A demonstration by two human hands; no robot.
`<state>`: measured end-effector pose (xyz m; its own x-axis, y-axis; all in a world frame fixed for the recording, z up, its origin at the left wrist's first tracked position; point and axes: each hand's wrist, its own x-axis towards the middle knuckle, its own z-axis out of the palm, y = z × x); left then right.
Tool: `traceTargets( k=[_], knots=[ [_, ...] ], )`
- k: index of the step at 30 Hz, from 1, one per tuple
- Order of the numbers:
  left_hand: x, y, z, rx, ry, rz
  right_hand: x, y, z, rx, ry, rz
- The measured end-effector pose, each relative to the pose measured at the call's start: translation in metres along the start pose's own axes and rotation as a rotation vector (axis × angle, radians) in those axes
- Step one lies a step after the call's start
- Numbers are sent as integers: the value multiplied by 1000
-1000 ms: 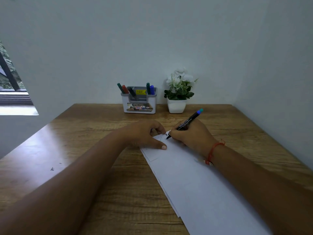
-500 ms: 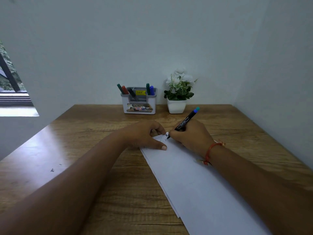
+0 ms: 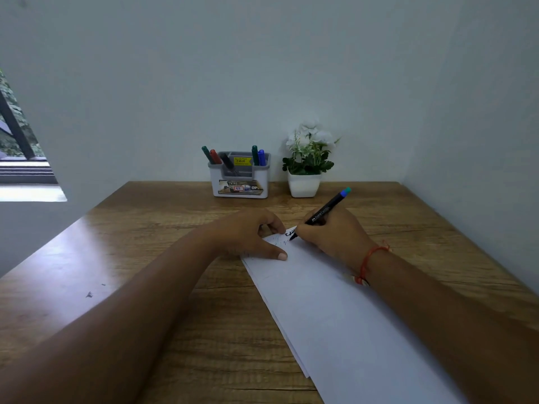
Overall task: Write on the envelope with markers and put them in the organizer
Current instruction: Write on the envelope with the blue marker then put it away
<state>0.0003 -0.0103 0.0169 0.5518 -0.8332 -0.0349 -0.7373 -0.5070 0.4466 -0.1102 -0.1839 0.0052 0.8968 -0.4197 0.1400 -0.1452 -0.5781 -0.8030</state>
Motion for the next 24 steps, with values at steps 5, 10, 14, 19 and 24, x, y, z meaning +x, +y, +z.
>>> traceTargets(
  k=[5, 10, 14, 19, 24],
  knots=[
    [0, 1, 0, -14, 7, -6, 0, -1, 0, -24, -27, -7],
    [-1, 1, 0, -4, 1, -2, -2, -1, -1, -29, -8, -1],
    [0, 0, 0, -17, 1, -4, -1, -1, 0, -37, -12, -12],
    [0, 1, 0, -7, -5, -11, -1, -2, 0, -68, 4, -12],
    [0, 0, 0, -15, 3, -7, -2, -2, 0, -42, 22, -13]
  ],
)
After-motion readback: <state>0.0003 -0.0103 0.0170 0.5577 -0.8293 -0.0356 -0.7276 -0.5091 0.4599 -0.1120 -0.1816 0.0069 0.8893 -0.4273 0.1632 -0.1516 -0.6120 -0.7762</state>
